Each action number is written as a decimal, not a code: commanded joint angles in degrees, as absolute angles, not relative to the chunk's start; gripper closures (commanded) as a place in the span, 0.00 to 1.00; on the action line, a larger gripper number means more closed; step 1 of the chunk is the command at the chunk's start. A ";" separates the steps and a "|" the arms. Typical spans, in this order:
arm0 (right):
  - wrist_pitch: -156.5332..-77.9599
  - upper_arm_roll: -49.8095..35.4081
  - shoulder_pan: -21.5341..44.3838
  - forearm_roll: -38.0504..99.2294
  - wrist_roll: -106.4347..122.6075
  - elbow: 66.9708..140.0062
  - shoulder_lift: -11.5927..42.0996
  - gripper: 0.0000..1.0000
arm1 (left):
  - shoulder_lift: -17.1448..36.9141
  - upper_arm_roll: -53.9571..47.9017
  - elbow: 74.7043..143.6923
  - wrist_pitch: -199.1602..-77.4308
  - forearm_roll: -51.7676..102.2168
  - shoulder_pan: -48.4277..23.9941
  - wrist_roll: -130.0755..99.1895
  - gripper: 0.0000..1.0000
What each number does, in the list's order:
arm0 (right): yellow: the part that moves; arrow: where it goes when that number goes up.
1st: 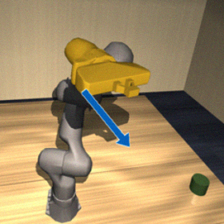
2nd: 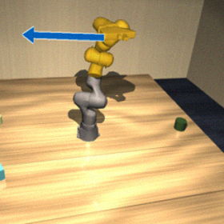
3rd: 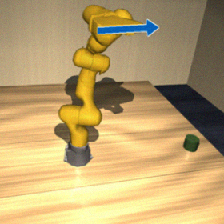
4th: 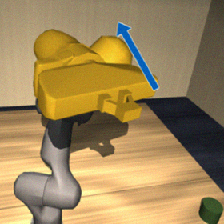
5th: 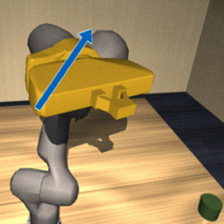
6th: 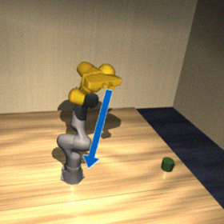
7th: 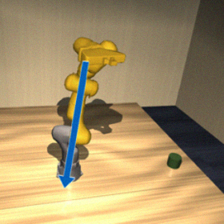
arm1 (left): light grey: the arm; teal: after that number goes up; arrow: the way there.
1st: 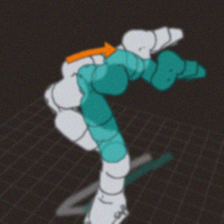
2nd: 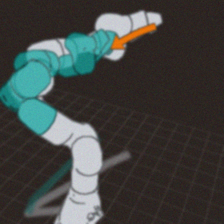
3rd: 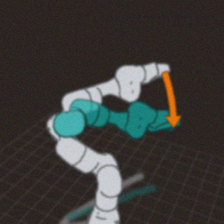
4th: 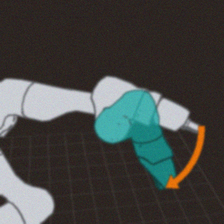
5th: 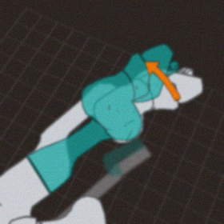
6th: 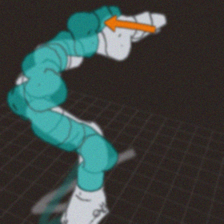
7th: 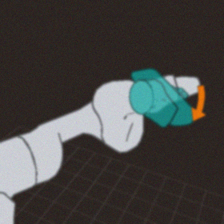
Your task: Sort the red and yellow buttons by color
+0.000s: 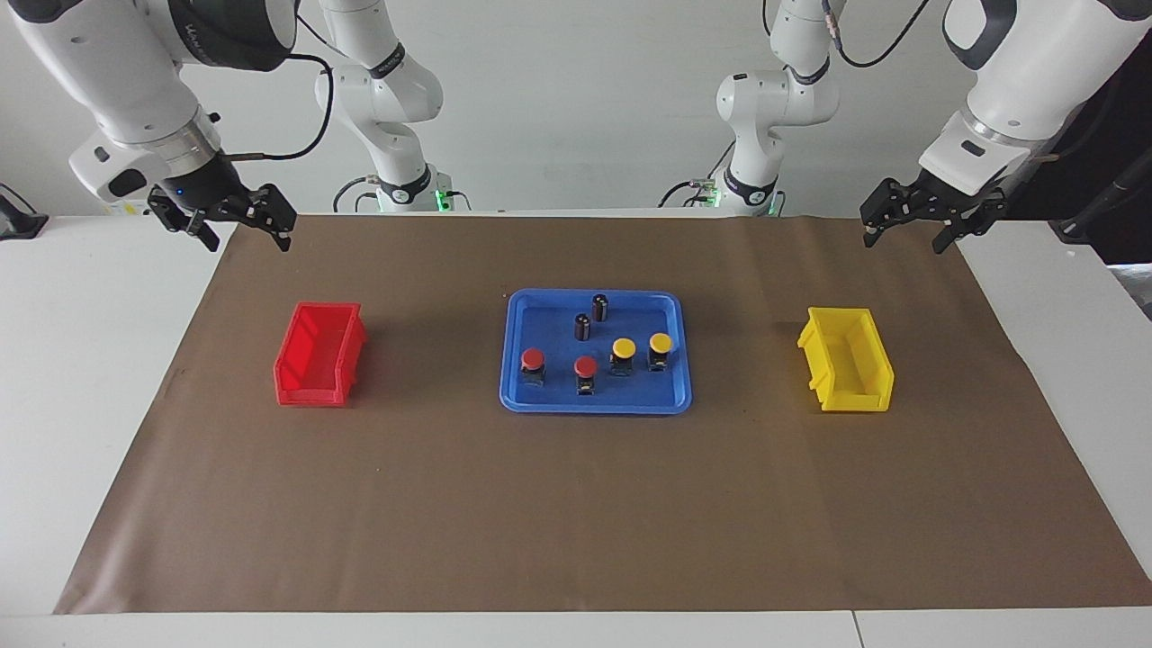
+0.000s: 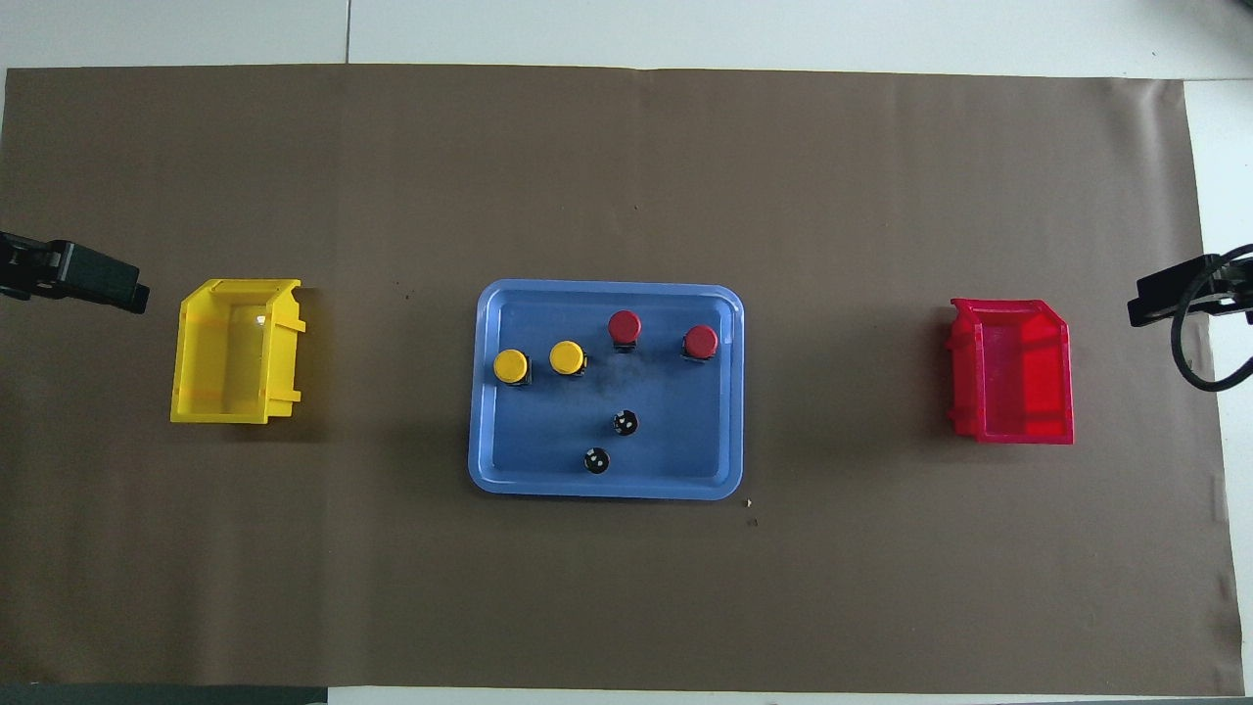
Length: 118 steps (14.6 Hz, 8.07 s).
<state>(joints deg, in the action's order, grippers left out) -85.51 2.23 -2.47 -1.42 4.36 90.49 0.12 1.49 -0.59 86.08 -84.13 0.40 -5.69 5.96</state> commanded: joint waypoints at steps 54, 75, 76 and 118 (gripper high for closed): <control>-99.68 -4.13 6.11 -1.50 -6.38 100.17 5.13 0.83 | 1.92 -2.20 117.15 -123.38 0.62 -30.40 -31.19 0.25; -130.78 -3.78 -10.72 -0.26 17.93 136.31 -5.27 0.82 | 7.82 -2.02 118.49 -131.94 -0.09 -32.87 -38.32 0.99; -130.96 -3.78 -10.98 -0.26 18.19 136.41 -5.10 0.79 | 7.82 -2.02 116.04 -128.79 -0.17 -32.70 -38.32 0.99; -109.03 -4.31 23.94 -2.56 -28.53 83.52 22.61 0.87 | -1.58 -1.32 112.27 -108.93 -4.12 -0.79 2.89 0.00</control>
